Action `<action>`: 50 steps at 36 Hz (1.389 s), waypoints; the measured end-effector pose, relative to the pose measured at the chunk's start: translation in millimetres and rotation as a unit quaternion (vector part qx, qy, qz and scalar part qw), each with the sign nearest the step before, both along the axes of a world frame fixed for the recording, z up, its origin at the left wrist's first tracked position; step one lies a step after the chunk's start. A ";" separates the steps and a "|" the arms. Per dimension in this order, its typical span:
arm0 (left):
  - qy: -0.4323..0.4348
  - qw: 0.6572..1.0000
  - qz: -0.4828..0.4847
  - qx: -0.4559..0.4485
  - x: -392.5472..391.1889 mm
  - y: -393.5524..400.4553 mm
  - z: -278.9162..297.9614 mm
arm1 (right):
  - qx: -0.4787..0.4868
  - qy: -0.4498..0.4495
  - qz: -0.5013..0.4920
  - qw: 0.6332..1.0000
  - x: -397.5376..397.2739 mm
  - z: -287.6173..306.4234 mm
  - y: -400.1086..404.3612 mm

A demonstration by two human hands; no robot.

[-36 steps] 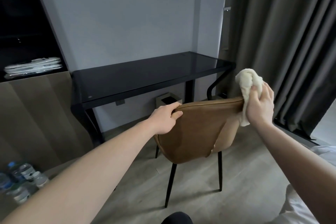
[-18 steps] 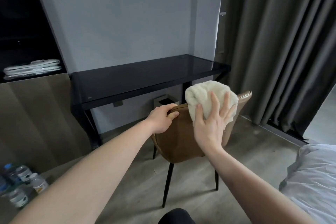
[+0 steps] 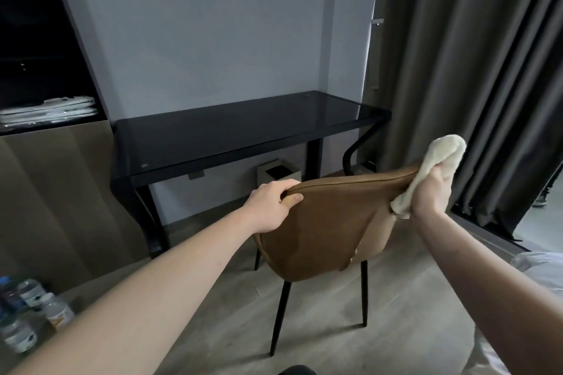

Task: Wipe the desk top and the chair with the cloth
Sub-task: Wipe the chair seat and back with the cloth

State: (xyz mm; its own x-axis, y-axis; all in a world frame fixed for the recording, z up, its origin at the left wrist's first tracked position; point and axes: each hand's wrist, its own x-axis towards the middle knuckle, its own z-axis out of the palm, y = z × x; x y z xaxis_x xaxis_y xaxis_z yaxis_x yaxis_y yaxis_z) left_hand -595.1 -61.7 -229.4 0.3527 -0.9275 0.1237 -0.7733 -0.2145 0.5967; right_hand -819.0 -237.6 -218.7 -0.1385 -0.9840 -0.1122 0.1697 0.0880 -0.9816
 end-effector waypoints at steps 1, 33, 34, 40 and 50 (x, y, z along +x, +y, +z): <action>0.000 1.000 0.000 0.001 -0.2 0.1 0.2 | -0.002 0.002 0.000 1.000 2.7 -1.3 6.6; 0.049 0.998 -0.028 0.016 1.9 1.8 -0.9 | 0.079 -0.082 -0.022 0.993 26.9 -26.8 42.8; 0.050 0.998 -0.027 0.016 2.1 0.9 -0.8 | 0.083 -0.087 -0.018 0.993 28.7 -28.4 45.4; 0.078 0.996 -0.026 0.017 1.5 1.1 4.4 | 0.152 -0.088 0.040 0.984 57.1 -39.0 94.5; 0.173 0.984 -0.002 0.042 -8.9 16.4 23.9 | 0.174 -0.054 0.137 0.974 103.2 -19.8 153.6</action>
